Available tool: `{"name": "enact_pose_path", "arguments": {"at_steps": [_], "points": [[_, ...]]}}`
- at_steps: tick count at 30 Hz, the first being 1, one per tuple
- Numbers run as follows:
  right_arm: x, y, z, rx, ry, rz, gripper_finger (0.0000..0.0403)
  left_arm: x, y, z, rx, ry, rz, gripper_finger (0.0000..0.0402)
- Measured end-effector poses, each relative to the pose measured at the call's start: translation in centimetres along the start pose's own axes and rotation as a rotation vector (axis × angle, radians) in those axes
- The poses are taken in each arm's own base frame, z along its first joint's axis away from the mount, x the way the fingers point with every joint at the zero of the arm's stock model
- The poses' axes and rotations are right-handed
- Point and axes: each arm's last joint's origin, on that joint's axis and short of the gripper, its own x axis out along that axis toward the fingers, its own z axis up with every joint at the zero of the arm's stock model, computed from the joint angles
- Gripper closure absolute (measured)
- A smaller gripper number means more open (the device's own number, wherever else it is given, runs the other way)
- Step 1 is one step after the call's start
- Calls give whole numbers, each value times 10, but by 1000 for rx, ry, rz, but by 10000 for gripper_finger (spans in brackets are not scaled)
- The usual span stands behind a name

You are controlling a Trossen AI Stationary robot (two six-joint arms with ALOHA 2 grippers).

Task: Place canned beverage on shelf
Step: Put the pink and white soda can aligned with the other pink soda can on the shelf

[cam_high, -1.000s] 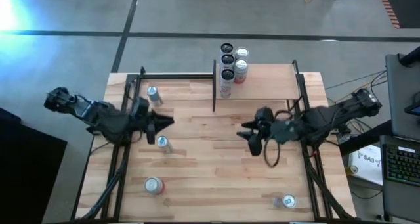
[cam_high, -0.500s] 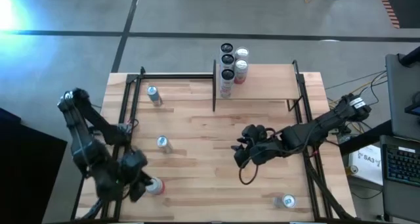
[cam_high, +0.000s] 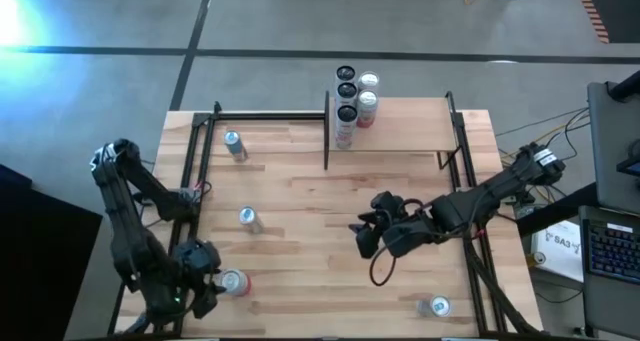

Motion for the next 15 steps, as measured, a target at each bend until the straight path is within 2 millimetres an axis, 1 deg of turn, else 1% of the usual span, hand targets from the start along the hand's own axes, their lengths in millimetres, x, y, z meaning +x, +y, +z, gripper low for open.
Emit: {"name": "enact_pose_path", "arguments": {"at_steps": [3, 8, 10, 15], "points": [[3, 1, -4, 20, 6, -6, 207, 15, 9, -5, 11, 20, 60, 103], [7, 1, -8, 37, 26, -17, 207, 32, 19, -2, -65, 36, 109, 20], [7, 0, -8, 30, 51, -12, 207, 35, 20, -3, -70, 62, 116, 7], [2, -4, -6, 32, 71, -32, 207, 36, 19, -3, -82, 80, 99, 23]]}}
